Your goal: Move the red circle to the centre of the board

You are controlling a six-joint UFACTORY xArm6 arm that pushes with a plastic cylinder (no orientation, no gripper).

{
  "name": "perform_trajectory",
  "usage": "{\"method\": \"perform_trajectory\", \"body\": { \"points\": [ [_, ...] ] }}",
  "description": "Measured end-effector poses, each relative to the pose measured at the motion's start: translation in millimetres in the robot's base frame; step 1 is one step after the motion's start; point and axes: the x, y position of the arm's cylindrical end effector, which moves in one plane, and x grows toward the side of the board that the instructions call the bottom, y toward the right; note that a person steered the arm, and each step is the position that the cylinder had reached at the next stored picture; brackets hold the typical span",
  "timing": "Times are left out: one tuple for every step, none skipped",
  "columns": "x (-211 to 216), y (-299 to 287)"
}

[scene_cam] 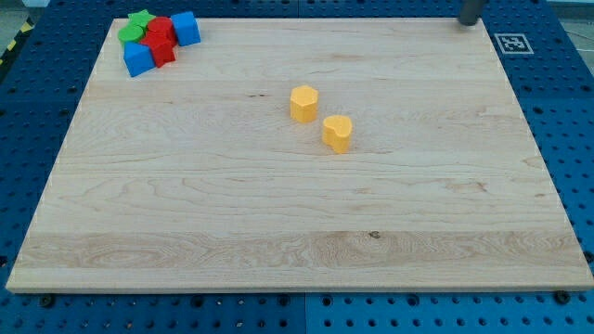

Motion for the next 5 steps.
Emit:
{"method": "perform_trajectory", "body": {
  "points": [
    [0.1,-58.8],
    [11.1,-107.9],
    [39.7,-135.5],
    [56.1,-162.7],
    [63.0,-202.1]
  ]
}}
